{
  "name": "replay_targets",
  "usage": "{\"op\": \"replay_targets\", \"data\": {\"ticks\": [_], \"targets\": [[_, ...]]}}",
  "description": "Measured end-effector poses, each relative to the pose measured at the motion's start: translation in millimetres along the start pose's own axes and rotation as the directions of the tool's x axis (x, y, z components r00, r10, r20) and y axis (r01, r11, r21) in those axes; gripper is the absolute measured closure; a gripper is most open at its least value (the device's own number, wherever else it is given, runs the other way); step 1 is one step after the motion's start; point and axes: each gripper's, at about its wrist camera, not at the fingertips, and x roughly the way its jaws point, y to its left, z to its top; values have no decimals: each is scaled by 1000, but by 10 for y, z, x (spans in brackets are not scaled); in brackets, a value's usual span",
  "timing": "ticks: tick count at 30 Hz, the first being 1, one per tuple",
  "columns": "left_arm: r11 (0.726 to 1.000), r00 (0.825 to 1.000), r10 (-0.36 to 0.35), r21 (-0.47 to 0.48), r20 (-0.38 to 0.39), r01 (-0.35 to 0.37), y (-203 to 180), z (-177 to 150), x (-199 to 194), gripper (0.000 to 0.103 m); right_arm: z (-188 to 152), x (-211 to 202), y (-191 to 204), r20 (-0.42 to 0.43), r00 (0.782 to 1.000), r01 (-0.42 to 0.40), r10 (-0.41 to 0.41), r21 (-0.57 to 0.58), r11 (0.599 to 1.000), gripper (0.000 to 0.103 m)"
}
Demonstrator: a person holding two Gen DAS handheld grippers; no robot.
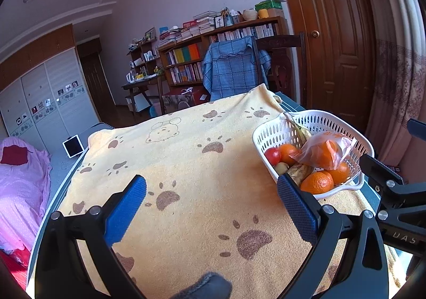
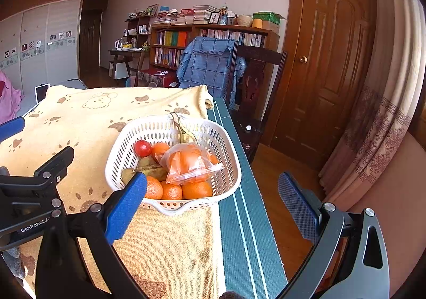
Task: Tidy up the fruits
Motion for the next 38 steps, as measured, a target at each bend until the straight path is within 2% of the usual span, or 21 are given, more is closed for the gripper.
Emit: {"op": "replay_targets", "data": {"ticks": [14,26,29,32,34,38], "targets": [[999,1000,25,32,12,-25,-44,25,-6,5,-31,38,-6,-3,1000,3,-3,5,1000,3],[999,1000,14,38,12,-14,-31,16,-22,5,-28,17,-26,-3,1000,-6,6,11,1000,3],[999,997,-49,-12,-53,49,104,-45,14,5,-24,-2,34,-15,999,-42,42,5,999,3],[991,982,-94,-114,-166,75,371,-203,100,5,-61,16,138,-58,990,-126,128,38,991,3],[986,968,-85,-157,-235,49,584,-378,157,5,-117,43,264,-106,972,-206,211,59,977,3],[982,934,16,-170,-356,-82,1034,-828,199,5,-312,48,675,-196,926,-321,323,43,946,3]]}}
